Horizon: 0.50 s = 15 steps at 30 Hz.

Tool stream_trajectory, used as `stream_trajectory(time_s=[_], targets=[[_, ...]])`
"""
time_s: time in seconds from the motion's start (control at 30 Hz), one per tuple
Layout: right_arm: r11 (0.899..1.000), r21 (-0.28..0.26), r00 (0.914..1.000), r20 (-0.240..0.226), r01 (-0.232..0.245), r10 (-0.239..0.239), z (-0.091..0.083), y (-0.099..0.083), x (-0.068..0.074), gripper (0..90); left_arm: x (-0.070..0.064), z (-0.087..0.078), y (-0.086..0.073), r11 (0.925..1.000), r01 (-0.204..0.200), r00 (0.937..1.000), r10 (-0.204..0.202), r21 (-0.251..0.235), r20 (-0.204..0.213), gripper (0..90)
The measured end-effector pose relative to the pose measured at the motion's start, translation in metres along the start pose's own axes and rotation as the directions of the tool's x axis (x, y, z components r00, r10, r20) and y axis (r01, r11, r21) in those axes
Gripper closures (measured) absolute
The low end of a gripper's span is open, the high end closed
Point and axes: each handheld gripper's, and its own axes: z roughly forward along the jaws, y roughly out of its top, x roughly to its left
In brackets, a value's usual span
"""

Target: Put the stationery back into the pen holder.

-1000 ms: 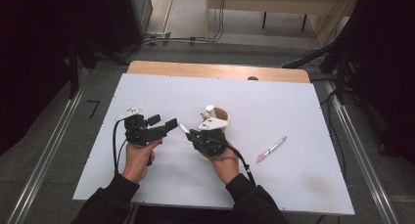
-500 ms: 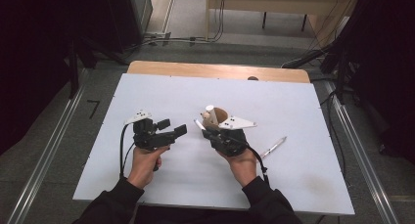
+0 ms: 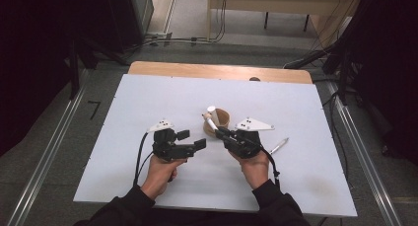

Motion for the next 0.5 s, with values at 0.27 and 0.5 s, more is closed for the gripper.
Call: stream_trajectory(time_s=[0.27,0.5], targets=[[1.0,-0.015,1.0,-0.002,-0.007,0.007,-0.003,0.0,0.0,77.0,-0.01,0.017,-0.004,0.9996,0.005,0.9997,-0.006,0.029,0.023,12.0],[0.999,-0.039,0.9996,-0.017,-0.024,0.024,-0.005,0.0,0.001,76.9,-0.017,0.03,-0.007,0.9987,0.016,0.9989,-0.019,0.049,0.043,15.0]])
